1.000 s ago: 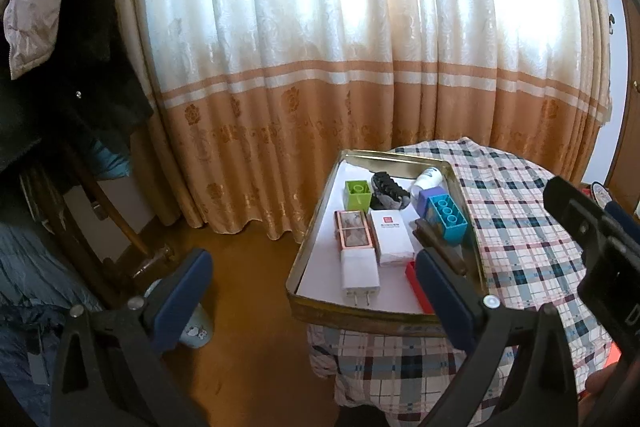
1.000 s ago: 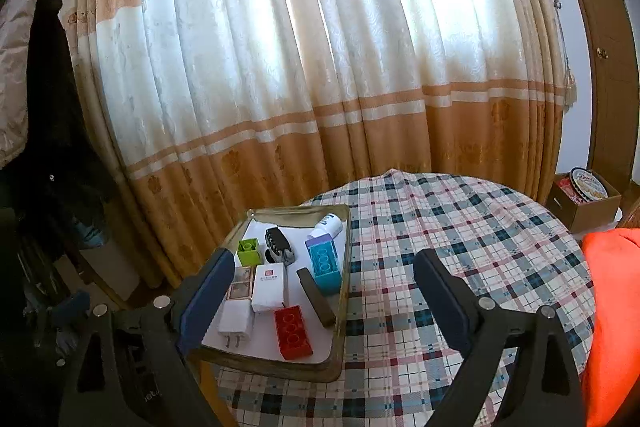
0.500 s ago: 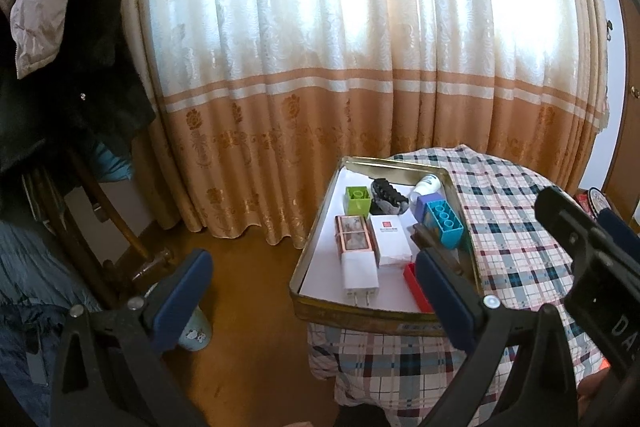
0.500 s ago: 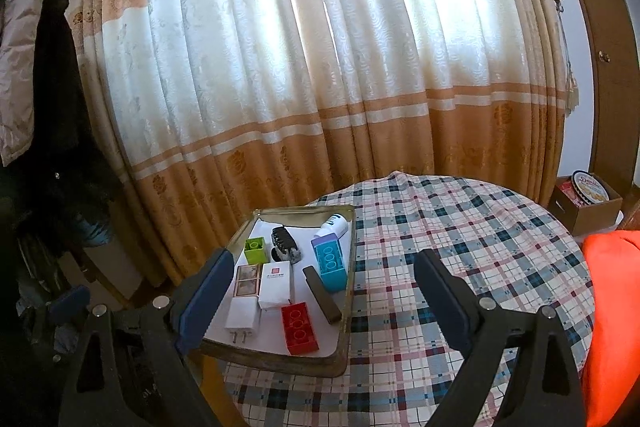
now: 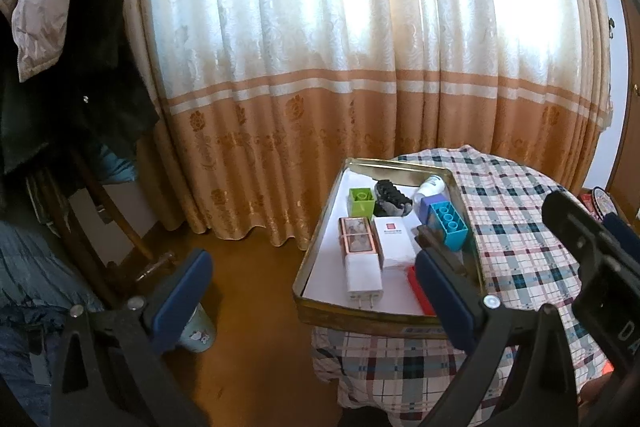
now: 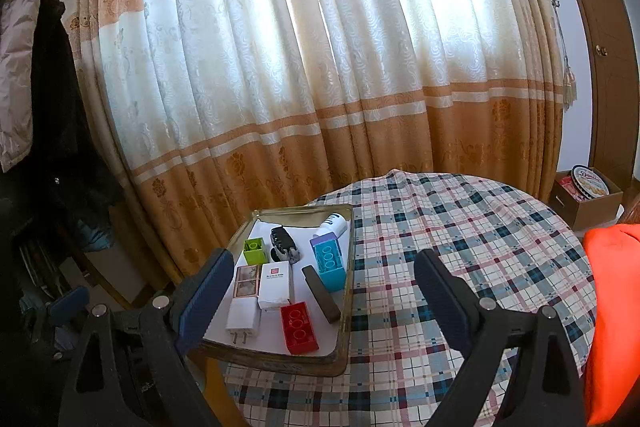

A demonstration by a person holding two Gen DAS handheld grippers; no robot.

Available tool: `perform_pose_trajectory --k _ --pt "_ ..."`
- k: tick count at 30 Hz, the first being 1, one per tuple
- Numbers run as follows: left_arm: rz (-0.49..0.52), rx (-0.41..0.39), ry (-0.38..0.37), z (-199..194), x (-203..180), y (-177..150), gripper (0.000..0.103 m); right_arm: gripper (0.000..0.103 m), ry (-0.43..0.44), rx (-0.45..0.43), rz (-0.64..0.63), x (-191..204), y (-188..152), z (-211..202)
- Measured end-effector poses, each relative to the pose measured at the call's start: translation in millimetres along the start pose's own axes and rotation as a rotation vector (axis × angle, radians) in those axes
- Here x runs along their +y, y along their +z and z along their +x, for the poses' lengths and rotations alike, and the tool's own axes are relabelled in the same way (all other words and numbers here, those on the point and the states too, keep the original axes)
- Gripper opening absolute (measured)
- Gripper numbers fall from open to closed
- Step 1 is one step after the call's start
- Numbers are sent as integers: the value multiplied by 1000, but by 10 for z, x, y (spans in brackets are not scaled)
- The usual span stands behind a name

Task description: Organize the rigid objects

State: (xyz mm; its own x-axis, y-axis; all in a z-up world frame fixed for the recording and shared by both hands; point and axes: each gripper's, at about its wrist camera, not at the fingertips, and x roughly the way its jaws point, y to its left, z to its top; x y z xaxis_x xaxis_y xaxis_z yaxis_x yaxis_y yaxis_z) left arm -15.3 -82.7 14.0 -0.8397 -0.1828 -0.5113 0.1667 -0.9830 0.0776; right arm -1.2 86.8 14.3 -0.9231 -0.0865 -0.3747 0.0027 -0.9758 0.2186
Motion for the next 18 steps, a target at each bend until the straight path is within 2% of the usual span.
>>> perform_pose_trajectory --k 10,18 --pt "-21 23 -28 36 16 1 103 94 -6 0 4 -14 8 -7" --pt "-22 27 -22 50 2 -1 103 94 -12 13 8 -51 6 28"
